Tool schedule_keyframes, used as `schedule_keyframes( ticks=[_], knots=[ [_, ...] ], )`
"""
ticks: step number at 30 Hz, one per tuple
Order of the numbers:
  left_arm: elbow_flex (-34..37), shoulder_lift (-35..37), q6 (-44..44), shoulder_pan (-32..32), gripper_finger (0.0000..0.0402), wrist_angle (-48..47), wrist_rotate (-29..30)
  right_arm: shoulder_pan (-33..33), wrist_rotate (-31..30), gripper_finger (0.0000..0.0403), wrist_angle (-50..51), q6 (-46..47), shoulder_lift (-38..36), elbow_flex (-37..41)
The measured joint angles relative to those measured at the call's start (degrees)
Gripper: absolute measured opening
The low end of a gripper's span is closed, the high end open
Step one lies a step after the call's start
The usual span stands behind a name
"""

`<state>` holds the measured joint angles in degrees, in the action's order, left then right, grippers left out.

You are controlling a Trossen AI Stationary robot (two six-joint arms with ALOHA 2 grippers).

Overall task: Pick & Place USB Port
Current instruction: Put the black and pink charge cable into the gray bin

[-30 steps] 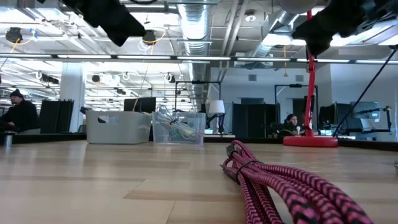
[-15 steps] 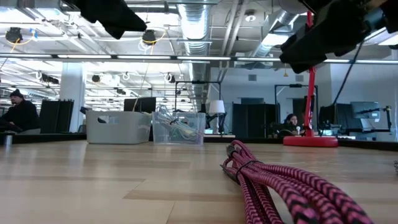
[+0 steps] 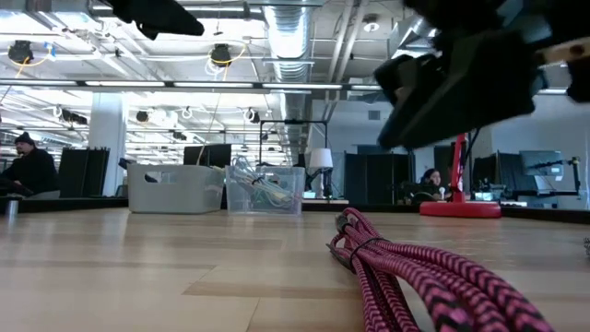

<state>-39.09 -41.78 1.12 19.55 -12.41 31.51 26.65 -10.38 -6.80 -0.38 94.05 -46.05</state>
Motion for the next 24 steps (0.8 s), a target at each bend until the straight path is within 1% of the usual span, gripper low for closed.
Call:
schedule_keyframes(
  ticks=[8, 12, 15, 19, 22, 24],
  knots=[
    [0.0, 0.4, 0.0, 0.0, 0.0044, -0.3, 0.1, 0.0, 0.1, 0.0199, 2.8, -7.0, 9.7, -8.8],
    [0.0, 0.7, 0.1, 0.0, 0.0044, -0.8, 0.4, 0.0, 1.5, 0.0221, 5.8, -7.7, 12.9, -12.2],
    [0.0, 1.1, 0.1, 0.0, 0.0044, -0.9, 1.2, 0.3, 3.0, 0.0222, 6.9, -8.3, 15.0, -13.7],
    [0.0, 1.2, 0.1, 0.0, 0.0044, -0.9, 3.2, 0.4, 4.8, 0.021, 6.9, -8.7, 17.8, -15.3],
    [0.0, 1.2, 0.1, 0.0, 0.0044, -1.1, 4.1, 0.4, 4.6, 0.0187, 6.8, -8.7, 18.8, -16.0],
    [0.0, 1.3, 0.1, 0.0, 0.0044, -1.4, 4.6, 0.3, 4.5, 0.016, 6.7, -8.7, 18.8, -16.0]
  ],
)
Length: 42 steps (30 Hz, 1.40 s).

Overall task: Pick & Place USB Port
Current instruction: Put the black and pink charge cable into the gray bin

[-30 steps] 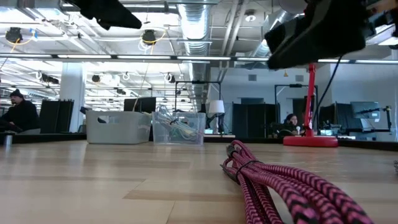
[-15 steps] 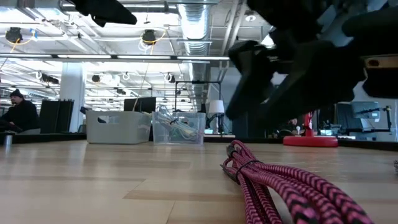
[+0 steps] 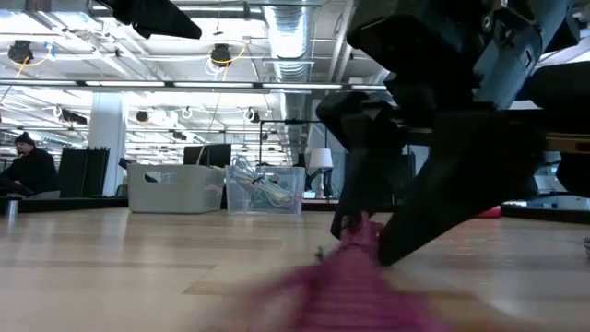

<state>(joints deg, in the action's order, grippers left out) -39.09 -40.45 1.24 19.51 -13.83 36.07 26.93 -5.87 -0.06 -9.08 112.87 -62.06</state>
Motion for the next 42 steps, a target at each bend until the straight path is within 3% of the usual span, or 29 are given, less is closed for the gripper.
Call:
schedule_keyframes(
  ticks=[6, 8, 14, 19, 23, 31, 42],
  knots=[
    [0.0, 0.5, 0.0, 0.0, 0.0044, -1.0, 1.0, -1.0, -2.3, 0.0038, -0.7, 0.0, -0.8, 0.0],
    [0.0, 0.9, 0.0, 0.0, 0.0044, -1.1, 1.4, -1.4, -2.4, 0.0016, -0.3, 0.0, -0.8, 0.0],
    [0.0, 3.8, 0.0, 0.0, 0.0044, -3.2, 1.7, -1.9, -3.6, 0.0016, -0.3, 0.2, -0.8, 0.0],
    [0.0, 7.5, -0.7, 0.0, 0.0044, -5.1, 1.9, -3.1, -8.1, 0.0013, -0.7, -0.5, -3.4, -0.4],
    [0.0, 8.6, -4.9, 0.0, 0.0044, -5.5, -1.5, -4.4, -13.7, 0.001, -1.3, -1.6, -7.9, -0.3],
    [0.0, 3.7, -6.3, 0.0, 0.0057, -5.7, -4.0, -6.6, -19.6, 0.001, -1.1, -3.5, -17.3, -0.4],
    [0.0, -2.4, -6.5, 0.0, 0.0126, -5.2, -4.0, -10.4, -21.5, 0.001, 7.0, -3.0, -21.5, -0.4]
  ],
)
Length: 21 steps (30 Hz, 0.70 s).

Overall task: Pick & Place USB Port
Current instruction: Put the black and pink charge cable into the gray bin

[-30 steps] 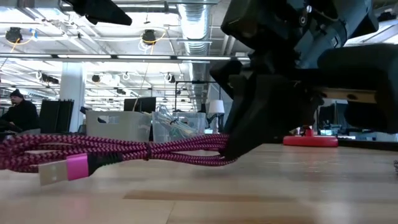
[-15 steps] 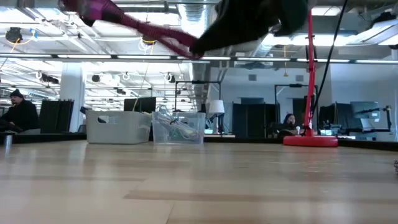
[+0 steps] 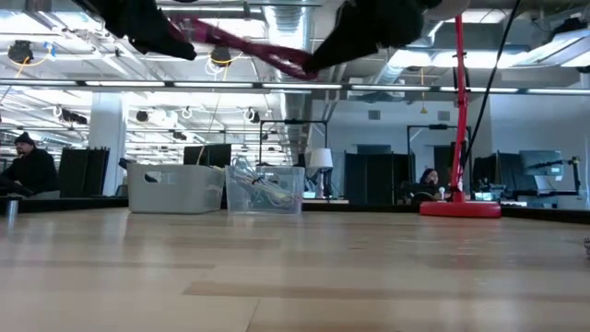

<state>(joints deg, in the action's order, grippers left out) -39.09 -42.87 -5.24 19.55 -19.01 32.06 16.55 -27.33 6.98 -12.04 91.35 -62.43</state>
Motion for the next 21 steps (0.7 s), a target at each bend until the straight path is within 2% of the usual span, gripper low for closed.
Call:
schedule_keyframes(
  ticks=[8, 21],
  knots=[
    [0.0, -0.5, -2.6, 0.0, 0.0164, 0.3, -5.1, -3.3, -0.5, 0.001, -0.5, 0.3, 0.0, 0.0],
    [0.0, -0.7, -2.8, 0.0, 0.0167, 0.7, -5.6, -5.2, -0.2, 0.0009, 3.5, 0.9, 0.0, 0.0]
  ],
)
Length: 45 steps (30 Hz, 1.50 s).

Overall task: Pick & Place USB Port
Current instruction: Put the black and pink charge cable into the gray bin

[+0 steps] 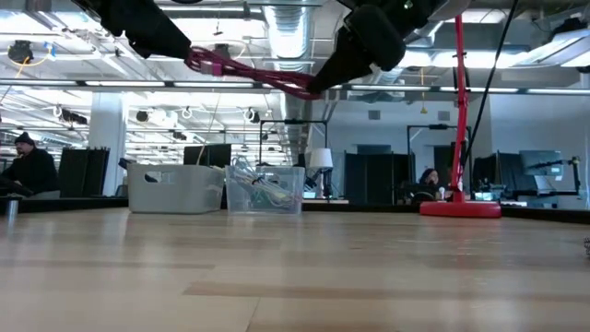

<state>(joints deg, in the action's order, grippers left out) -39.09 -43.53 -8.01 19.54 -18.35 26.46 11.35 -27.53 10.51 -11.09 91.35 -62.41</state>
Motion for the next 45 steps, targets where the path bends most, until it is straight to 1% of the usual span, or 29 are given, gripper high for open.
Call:
schedule_keyframes(
  ticks=[10, 18, 22, 30, 32, 34, 36, 42, 45],
  knots=[
    [0.0, 0.0, 0.0, 0.0, 0.0167, 0.4, 0.0, -0.7, -0.6, 0.0009, -8.0, -3.8, 0.0, 0.0],
    [0.0, 0.0, 0.0, 0.0, 0.016, 0.4, 0.0, -1.0, 0.4, 0.0009, -9.7, -4.5, 0.0, 0.0],
    [0.0, 0.0, 0.0, 0.0, 0.0127, 0.4, 0.0, -1.0, 0.4, 0.0009, -10.0, -4.5, 0.0, 0.0],
    [0.0, 0.0, 0.0, 0.0, 0.0022, 0.3, 0.5, -1.0, 0.4, 0.0009, -11.2, -5.5, 0.0, 0.0],
    [0.0, 0.0, 0.2, 0.0, 0.0015, 0.3, 0.7, -1.0, 0.4, 0.0009, -11.1, -5.5, 0.0, 0.0],
    [0.0, 0.0, 0.2, 0.0, 0.0016, 0.3, 2.4, -1.0, 0.4, 0.001, -11.1, -5.5, 0.0, 0.0],
    [0.0, 0.0, 0.5, 0.0, 0.0015, 0.3, 4.0, -1.0, 0.4, 0.0019, -11.1, -5.4, 0.0, 0.0],
    [0.0, 0.0, 2.7, 0.0, 0.0014, 0.3, 8.2, -0.7, 0.4, 0.0069, -11.2, -5.4, 0.0, 0.0],
    [0.0, 0.0, 4.0, 0.0, 0.0014, 0.1, 10.8, -0.1, 0.4, 0.0083, -11.1, -5.4, 0.0, 0.0]
  ],
)
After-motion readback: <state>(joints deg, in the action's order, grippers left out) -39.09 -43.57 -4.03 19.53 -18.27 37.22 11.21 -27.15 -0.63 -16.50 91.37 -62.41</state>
